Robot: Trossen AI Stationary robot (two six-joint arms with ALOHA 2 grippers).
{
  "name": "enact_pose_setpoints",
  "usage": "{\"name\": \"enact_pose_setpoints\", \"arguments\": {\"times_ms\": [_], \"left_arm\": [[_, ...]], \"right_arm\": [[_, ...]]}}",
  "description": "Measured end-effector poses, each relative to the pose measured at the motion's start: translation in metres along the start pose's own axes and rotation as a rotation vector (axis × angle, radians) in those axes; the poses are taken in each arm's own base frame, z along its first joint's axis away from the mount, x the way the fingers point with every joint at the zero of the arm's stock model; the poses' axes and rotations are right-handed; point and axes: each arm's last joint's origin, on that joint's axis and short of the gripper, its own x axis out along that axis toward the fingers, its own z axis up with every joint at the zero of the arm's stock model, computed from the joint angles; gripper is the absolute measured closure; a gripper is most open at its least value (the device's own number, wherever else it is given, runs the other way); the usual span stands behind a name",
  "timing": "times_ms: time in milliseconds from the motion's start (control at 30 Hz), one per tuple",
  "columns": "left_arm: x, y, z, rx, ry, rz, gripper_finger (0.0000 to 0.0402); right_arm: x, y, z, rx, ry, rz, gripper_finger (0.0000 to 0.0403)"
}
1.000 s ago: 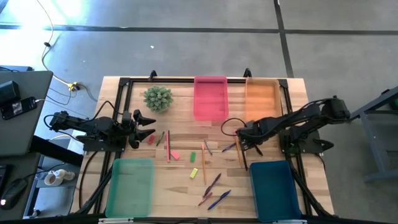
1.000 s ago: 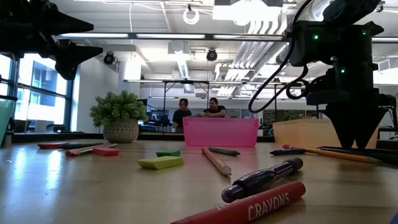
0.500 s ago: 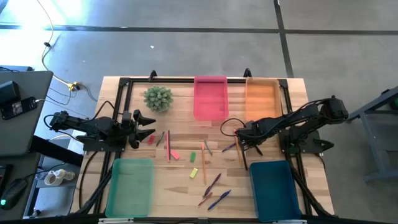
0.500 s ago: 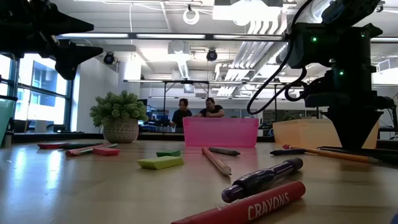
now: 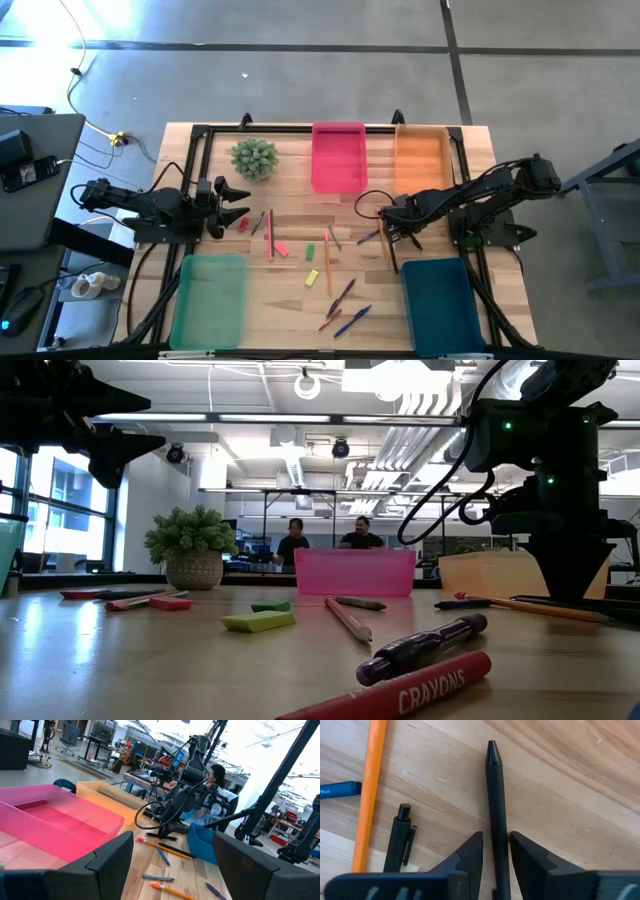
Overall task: Sort crayons/erasers/pens/pencils in bins
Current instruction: Put the right black pen into the orange bin
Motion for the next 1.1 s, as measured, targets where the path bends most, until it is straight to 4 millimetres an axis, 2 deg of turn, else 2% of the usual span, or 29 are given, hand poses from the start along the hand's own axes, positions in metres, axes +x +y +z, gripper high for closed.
{"name": "enact_pose_setpoints", "arguments": {"times_ms": [267,467,633,867,1100], "left_arm": [[0.000,0.000,0.000,0.000,-0.002,0.005,0.0140],[0.000,0.000,0.000,0.000,-0.004,0.011,0.0140],[0.000,0.000,0.000,0.000,-0.006,0.014,0.0140],[0.000,0.000,0.000,-0.001,-0.006,0.014,0.0140],[0.000,0.000,0.000,-0.002,-0.006,0.015,0.0140]], "right_arm": [[0.000,0.000,0.000,-0.019,0.000,0.002,0.0393],[0.000,0.000,0.000,-0.022,0.002,0.002,0.0377],[-0.006,-0.002,-0.001,-0.023,0.005,0.018,0.0390],[-0.034,-0.002,0.001,-0.001,-0.054,0.106,0.0397],[-0.077,-0.002,0.010,0.042,-0.229,0.207,0.0394]]}}
